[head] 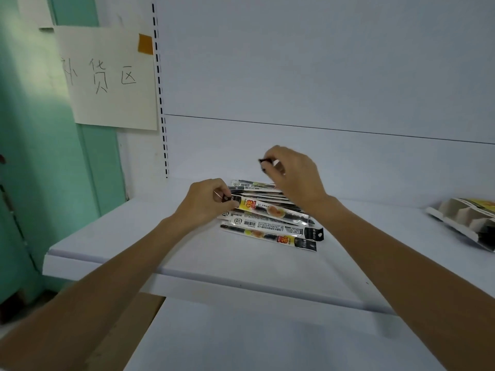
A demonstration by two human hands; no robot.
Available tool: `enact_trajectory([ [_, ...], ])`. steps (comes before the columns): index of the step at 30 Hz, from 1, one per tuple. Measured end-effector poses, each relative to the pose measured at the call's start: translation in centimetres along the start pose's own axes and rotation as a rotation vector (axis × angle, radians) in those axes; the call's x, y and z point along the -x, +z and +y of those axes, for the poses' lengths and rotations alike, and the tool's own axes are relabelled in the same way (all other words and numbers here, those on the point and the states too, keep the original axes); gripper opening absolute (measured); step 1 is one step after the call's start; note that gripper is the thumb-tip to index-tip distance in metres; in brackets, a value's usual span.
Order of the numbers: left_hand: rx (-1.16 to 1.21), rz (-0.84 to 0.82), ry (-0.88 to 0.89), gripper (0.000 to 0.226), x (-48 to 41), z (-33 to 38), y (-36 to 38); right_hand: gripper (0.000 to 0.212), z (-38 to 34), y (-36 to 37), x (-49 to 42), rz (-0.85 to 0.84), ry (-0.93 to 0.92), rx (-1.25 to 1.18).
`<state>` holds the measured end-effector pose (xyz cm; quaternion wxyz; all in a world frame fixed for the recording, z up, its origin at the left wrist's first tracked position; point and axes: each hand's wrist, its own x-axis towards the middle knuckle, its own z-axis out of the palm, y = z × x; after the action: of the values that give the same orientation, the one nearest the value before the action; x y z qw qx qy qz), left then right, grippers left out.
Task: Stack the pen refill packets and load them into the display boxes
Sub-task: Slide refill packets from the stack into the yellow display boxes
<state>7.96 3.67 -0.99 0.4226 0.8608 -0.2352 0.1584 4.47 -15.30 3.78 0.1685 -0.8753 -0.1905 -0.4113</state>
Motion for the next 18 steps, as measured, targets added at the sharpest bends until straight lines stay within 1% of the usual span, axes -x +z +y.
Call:
enact_trajectory([
  [1, 0.028, 0.004, 0.001, 0.022, 0.2, 0.4, 0.1, 0.017, -0.5, 0.6, 0.0, -0.059, -0.015, 0.042],
  [2, 0.049, 0.001, 0.001, 0.024, 0.3, 0.8, 0.2, 0.019, -1.1, 1.2, 0.2, -0.127, 0.009, 0.055],
  [4, 0.044, -0.018, 0.01, 0.023, 0.6, 1.5, 0.4, 0.02, -1.8, 2.6, 0.6, -0.275, 0.128, 0.008],
  [6, -0.006, -0.042, 0.006, 0.02, 0.7, 1.5, 0.5, 0.026, -2.3, 3.5, 1.0, -0.382, 0.261, -0.093],
  [8, -0.021, -0.056, -0.024, 0.021, 0.7, 0.8, 0.4, 0.03, -2.2, 3.6, 1.2, -0.391, 0.465, -0.336],
  [9, -0.018, -0.057, -0.045, 0.022, 0.7, 0.4, 0.3, 0.026, -2.0, 3.5, 1.3, -0.382, 0.566, -0.487],
  [10, -0.027, -0.052, -0.062, 0.023, 0.7, 0.0, 0.2, 0.02, -1.7, 3.3, 1.4, -0.38, 0.629, -0.592],
  [11, -0.049, -0.049, -0.072, 0.023, 0.7, -0.3, 0.2, 0.016, -1.3, 3.0, 1.4, -0.379, 0.64, -0.623],
  [12, -0.071, -0.049, -0.074, 0.022, 0.8, -0.5, 0.2, 0.013, -0.7, 2.8, 1.5, -0.377, 0.624, -0.6],
  [16, -0.072, -0.01, -0.072, 0.006, 0.8, -0.6, 0.1, 0.012, 1.1, 1.5, 2.1, -0.289, 0.467, -0.389],
  [18, -0.052, 0.012, -0.093, 0.005, 0.8, -0.8, 0.0, 0.011, 1.2, 0.9, 2.6, -0.305, 0.384, -0.311],
])
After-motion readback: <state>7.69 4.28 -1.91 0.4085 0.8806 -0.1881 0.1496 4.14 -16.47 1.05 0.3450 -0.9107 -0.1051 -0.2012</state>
